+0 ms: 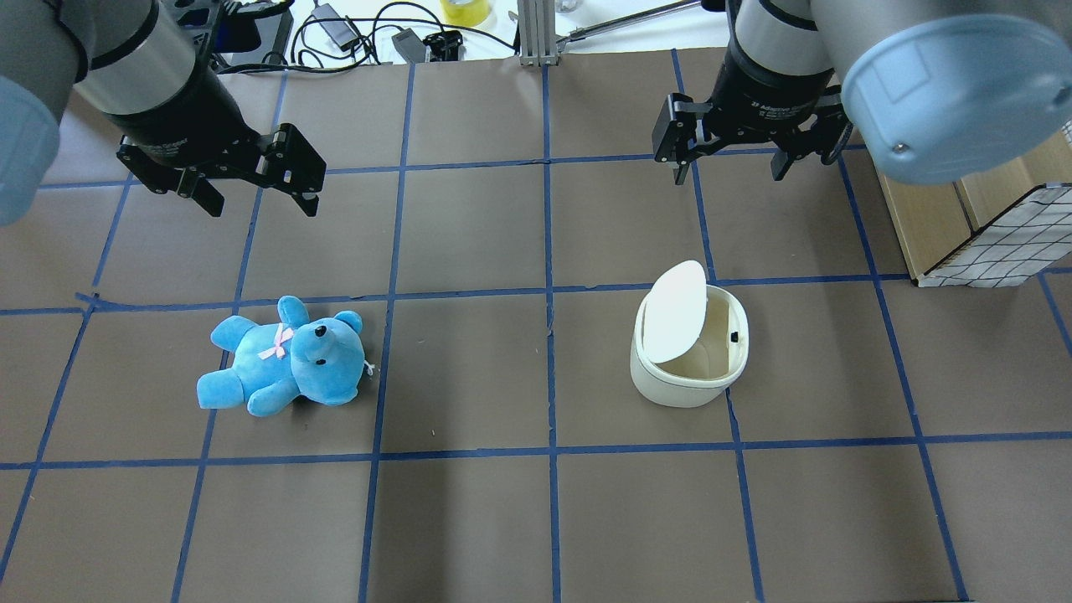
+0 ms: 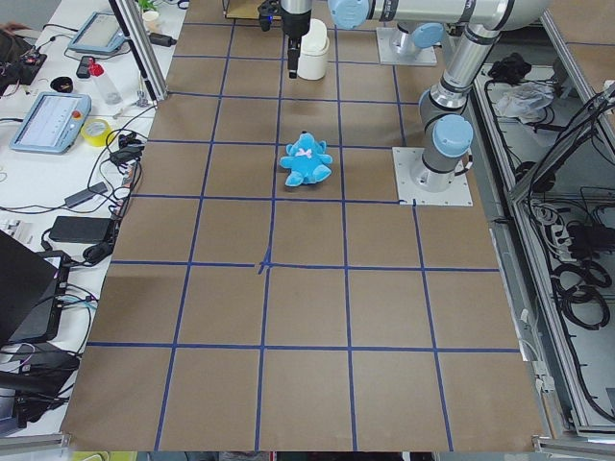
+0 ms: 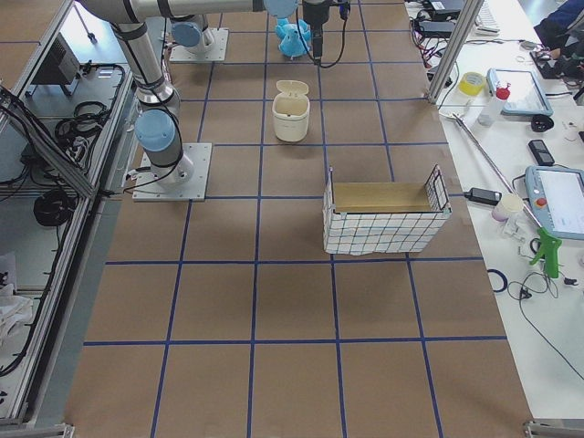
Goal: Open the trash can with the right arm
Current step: 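Raise the right gripper away from the opened trash can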
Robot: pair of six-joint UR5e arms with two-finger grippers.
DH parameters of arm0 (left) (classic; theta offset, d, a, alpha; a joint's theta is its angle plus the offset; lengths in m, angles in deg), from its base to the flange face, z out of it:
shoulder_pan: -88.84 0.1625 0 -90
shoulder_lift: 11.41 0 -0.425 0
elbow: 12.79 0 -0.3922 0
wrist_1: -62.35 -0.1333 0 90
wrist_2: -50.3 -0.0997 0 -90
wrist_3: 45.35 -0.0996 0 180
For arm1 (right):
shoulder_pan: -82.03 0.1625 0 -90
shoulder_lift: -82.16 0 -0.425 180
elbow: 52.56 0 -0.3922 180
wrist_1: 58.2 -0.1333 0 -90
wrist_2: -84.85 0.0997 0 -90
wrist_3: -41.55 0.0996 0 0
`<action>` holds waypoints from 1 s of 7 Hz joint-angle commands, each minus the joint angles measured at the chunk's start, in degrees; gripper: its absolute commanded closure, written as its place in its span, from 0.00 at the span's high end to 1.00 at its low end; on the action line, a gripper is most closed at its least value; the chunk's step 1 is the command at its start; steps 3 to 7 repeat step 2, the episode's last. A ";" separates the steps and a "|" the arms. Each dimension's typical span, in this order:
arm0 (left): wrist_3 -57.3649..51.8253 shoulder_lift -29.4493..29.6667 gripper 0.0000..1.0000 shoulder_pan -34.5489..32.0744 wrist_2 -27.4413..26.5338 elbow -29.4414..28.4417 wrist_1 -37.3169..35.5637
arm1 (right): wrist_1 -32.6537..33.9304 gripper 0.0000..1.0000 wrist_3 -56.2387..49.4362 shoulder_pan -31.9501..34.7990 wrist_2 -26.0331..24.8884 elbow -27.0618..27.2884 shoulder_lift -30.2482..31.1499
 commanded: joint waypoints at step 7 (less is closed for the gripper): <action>0.00 0.00 1.00 0.00 0.00 0.00 0.00 | -0.01 1.00 -0.05 0.11 -0.12 0.13 0.25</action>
